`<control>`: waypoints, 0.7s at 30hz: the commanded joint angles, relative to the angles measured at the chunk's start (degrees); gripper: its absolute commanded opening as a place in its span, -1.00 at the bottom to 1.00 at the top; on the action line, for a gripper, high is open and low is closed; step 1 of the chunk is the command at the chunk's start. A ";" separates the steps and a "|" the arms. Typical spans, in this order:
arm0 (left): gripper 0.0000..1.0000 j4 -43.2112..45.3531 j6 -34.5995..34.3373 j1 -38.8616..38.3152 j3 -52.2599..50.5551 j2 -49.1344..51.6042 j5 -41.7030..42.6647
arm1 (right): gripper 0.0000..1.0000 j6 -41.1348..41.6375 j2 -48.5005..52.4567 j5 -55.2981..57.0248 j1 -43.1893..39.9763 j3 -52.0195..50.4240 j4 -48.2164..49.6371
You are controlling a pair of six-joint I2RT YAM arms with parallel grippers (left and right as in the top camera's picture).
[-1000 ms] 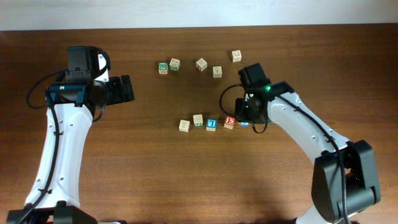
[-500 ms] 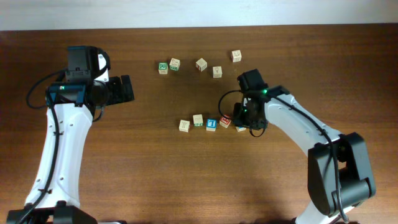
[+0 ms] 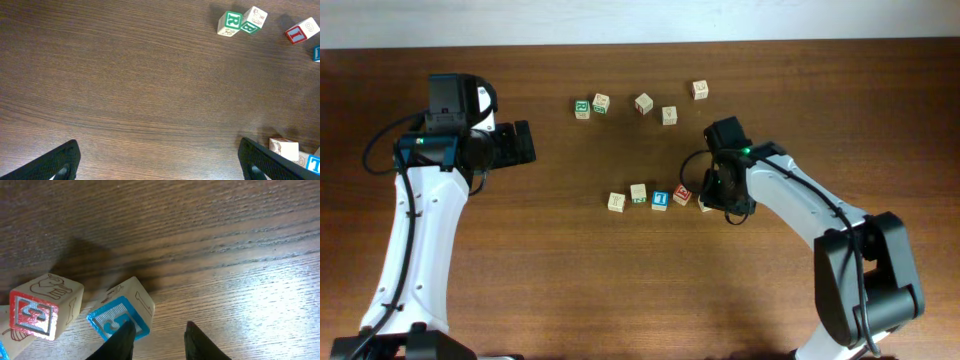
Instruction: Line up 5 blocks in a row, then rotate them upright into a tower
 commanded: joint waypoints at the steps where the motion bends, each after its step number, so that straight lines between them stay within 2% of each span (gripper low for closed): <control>1: 0.98 -0.07 -0.72 0.35 1.07 -0.07 -0.17 | -0.33 -0.37 0.33 0.90 1.09 -1.03 1.07; 10: 0.98 -0.07 -0.72 0.39 1.07 -0.07 -0.20 | -0.33 0.07 0.35 -3.26 1.16 -1.03 7.74; 21: 0.98 -0.07 -0.72 0.39 1.07 -0.07 -0.20 | -0.33 0.04 0.44 -5.35 5.49 -1.03 9.46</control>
